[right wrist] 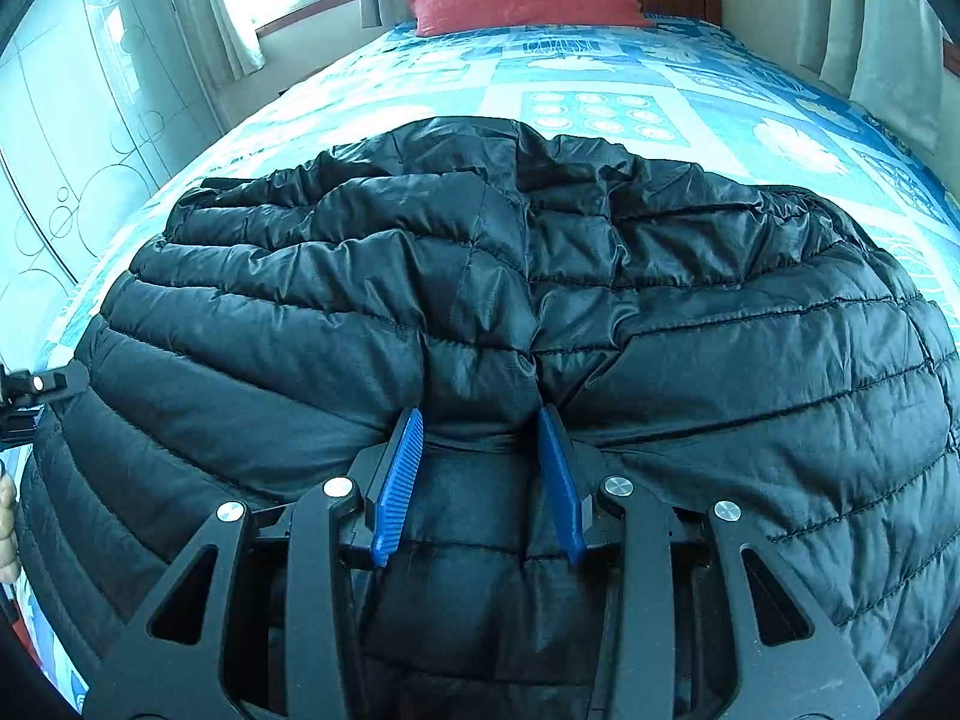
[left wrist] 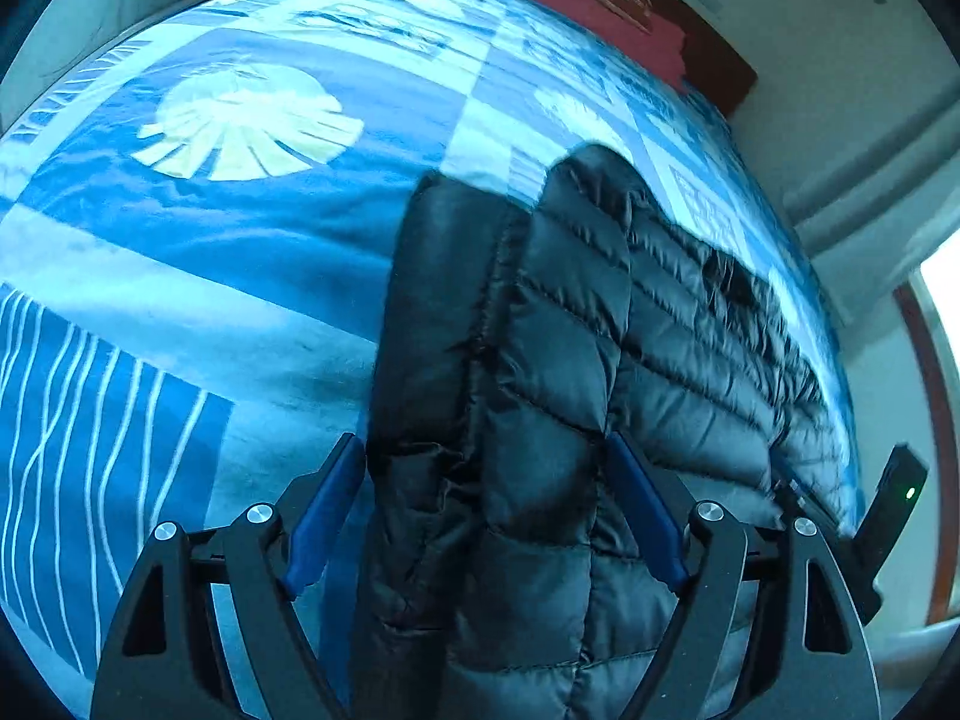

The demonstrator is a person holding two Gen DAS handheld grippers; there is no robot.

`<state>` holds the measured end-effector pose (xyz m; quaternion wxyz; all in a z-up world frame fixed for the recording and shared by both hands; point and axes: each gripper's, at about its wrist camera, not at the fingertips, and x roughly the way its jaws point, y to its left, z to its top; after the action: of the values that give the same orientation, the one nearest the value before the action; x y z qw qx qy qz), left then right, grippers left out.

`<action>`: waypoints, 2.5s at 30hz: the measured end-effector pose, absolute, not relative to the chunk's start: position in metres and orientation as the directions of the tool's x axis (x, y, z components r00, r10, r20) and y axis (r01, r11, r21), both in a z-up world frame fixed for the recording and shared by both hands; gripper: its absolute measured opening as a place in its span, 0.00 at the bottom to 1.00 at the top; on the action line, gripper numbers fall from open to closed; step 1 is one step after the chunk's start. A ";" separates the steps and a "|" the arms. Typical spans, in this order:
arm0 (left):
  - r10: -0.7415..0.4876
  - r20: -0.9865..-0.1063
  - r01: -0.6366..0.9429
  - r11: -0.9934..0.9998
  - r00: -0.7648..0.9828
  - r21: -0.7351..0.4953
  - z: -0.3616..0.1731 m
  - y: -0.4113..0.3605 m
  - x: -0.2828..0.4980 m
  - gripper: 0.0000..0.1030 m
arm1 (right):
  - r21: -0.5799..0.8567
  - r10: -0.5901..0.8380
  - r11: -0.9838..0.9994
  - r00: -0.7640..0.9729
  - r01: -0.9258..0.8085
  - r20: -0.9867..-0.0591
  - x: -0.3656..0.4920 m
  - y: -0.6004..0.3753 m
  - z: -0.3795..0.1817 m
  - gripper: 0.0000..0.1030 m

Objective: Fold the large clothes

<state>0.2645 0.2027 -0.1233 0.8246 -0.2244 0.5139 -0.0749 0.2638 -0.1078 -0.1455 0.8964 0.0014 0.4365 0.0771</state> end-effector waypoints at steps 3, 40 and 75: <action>-0.432 -0.796 -0.107 0.849 0.424 -0.518 -0.134 0.204 0.273 0.83 | 0.067 0.138 0.988 0.608 -0.138 -0.782 0.263 -0.108 -0.145 0.38; -0.250 -0.731 0.155 0.968 0.635 -0.196 0.035 -0.005 0.234 0.20 | 0.100 0.094 0.994 0.722 -0.034 -0.685 0.189 -0.212 -0.064 0.46; -0.300 -0.804 0.396 0.914 0.514 -0.088 -0.041 -0.241 0.200 0.40 | 0.046 -0.136 0.967 0.659 0.252 -0.739 0.118 -0.381 -0.084 0.50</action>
<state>0.2002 -0.2410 -0.0411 0.8683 0.0532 0.4507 -0.2002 0.1179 -0.3810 -0.0840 0.9080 0.0725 0.3987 -0.1067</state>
